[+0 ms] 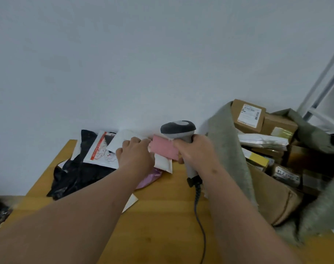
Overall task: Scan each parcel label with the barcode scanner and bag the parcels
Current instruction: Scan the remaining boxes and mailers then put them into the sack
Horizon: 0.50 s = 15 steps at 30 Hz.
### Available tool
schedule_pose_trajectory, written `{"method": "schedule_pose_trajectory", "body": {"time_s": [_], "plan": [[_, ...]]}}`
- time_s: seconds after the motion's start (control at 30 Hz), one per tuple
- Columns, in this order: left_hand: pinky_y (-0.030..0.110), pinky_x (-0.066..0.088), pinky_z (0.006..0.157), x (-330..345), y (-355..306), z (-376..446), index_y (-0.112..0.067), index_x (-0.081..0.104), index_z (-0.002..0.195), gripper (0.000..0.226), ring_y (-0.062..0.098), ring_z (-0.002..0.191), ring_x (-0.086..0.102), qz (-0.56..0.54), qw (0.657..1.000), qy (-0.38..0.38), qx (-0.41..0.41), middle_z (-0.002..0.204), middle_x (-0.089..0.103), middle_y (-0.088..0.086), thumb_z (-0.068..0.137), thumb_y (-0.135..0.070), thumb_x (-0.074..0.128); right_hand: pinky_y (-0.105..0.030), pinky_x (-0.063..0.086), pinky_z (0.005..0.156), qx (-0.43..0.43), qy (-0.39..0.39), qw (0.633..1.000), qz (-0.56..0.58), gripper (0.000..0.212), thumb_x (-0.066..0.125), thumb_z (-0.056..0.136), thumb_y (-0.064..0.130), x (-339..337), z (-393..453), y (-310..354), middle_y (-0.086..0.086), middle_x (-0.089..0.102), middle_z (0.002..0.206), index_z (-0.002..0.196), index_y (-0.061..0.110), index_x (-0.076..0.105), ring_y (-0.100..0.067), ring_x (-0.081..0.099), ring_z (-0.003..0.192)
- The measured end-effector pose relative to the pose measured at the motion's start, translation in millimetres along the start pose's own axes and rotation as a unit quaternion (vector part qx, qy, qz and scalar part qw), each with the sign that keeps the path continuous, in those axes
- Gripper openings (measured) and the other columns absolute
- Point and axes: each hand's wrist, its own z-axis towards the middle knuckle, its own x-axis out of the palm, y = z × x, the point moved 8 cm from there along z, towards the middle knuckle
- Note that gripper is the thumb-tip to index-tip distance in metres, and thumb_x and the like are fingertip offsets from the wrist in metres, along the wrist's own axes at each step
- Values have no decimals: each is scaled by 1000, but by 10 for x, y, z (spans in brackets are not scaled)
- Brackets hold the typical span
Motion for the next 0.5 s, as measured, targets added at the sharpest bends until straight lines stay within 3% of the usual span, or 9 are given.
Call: {"method": "schedule_pose_trajectory", "body": {"time_s": [0.17, 0.27, 0.4, 0.5], "plan": [[46, 28, 108, 173, 600, 17, -34, 37, 146, 53, 26, 135, 33, -5, 999, 31, -31, 147, 39, 1, 95, -38, 48, -34, 52, 65, 36, -23, 999, 20, 26, 67, 85, 33, 576, 70, -292, -12, 71, 81, 88, 8, 65, -31, 71, 79], [46, 27, 108, 310, 907, 29, -33, 36, 146, 53, 26, 135, 32, -9, 996, 57, -61, 147, 38, 1, 95, -38, 49, -30, 46, 60, 54, -11, 998, 0, 24, 66, 83, 32, 817, 105, -401, -4, 65, 69, 71, 12, 61, -22, 62, 68], [46, 28, 107, 416, 1186, 96, -32, 38, 144, 50, 25, 133, 34, 0, 994, 68, -91, 144, 41, 1, 95, -38, 48, -27, 39, 56, 57, 5, 998, 5, 25, 66, 84, 30, 1076, 238, -437, -4, 63, 63, 69, 12, 60, -16, 53, 61], [46, 28, 107, 481, 1308, 216, -32, 38, 145, 52, 25, 131, 35, -5, 993, 67, -98, 142, 42, 0, 95, -38, 48, -25, 32, 53, 60, 5, 998, 19, 28, 67, 85, 28, 1223, 412, -477, 6, 47, 53, 64, 16, 52, -11, 42, 54]]}}
